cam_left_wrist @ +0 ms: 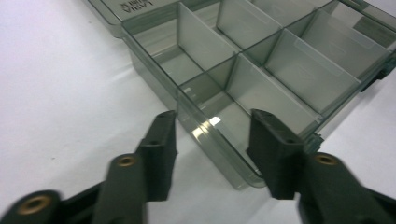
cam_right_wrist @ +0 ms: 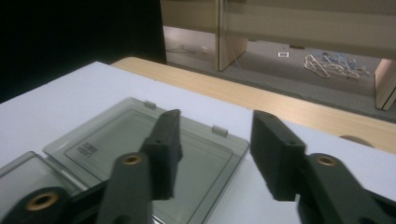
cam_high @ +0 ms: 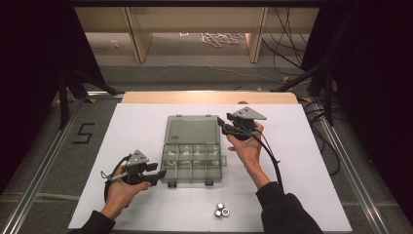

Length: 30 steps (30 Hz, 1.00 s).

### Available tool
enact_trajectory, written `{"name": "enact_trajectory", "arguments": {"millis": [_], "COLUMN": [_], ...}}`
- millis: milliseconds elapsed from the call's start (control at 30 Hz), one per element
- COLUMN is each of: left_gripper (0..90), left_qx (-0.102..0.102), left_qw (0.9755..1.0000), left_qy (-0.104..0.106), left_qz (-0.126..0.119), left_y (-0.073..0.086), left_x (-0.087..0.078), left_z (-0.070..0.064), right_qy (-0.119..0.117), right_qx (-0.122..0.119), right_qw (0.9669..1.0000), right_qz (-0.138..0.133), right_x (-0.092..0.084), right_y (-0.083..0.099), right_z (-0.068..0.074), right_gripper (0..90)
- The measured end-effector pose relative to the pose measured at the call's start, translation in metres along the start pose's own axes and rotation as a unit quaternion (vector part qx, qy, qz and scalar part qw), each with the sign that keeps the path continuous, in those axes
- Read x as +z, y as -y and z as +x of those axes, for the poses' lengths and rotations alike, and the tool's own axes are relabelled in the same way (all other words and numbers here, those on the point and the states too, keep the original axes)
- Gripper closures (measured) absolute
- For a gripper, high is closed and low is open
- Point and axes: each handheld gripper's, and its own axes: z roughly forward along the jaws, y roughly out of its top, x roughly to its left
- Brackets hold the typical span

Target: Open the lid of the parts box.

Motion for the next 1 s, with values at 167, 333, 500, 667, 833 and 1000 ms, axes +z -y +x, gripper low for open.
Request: {"name": "enact_trajectory", "arguments": {"millis": [167, 333, 500, 667, 833, 1000], "left_gripper": [37.6, 33.3, 31.1, 28.4, 25.2, 24.5], "left_qx": [-0.011, -0.010, -0.009, -0.004, 0.009, 0.010], "left_qw": [0.9999, 0.9998, 0.9994, 0.9989, 0.9984, 0.9979], "left_qy": [-0.007, -0.007, 0.001, 0.012, 0.023, 0.035], "left_qz": [-0.009, -0.016, -0.034, -0.044, -0.050, -0.054], "left_y": [-0.004, -0.007, -0.009, -0.011, -0.012, -0.012], "left_x": [-0.005, -0.010, -0.015, -0.020, -0.022, -0.023], "left_z": [-0.003, -0.006, -0.013, -0.023, -0.033, -0.044], "right_qy": [-0.023, -0.031, -0.034, -0.035, -0.036, -0.041], "right_qx": [-0.021, -0.019, -0.015, -0.014, -0.009, -0.006], "right_qw": [0.9992, 0.9992, 0.9989, 0.9987, 0.9988, 0.9986], "right_qz": [-0.023, -0.015, -0.028, -0.035, -0.032, -0.033], "right_x": [-0.023, -0.048, -0.071, -0.092, -0.108, -0.123], "right_y": [-0.008, -0.004, 0.005, 0.014, 0.024, 0.035], "right_z": [0.007, 0.014, 0.015, 0.013, 0.011, 0.011], "right_gripper": [41.9, 31.9, 29.5, 29.0, 26.4, 24.1]}}
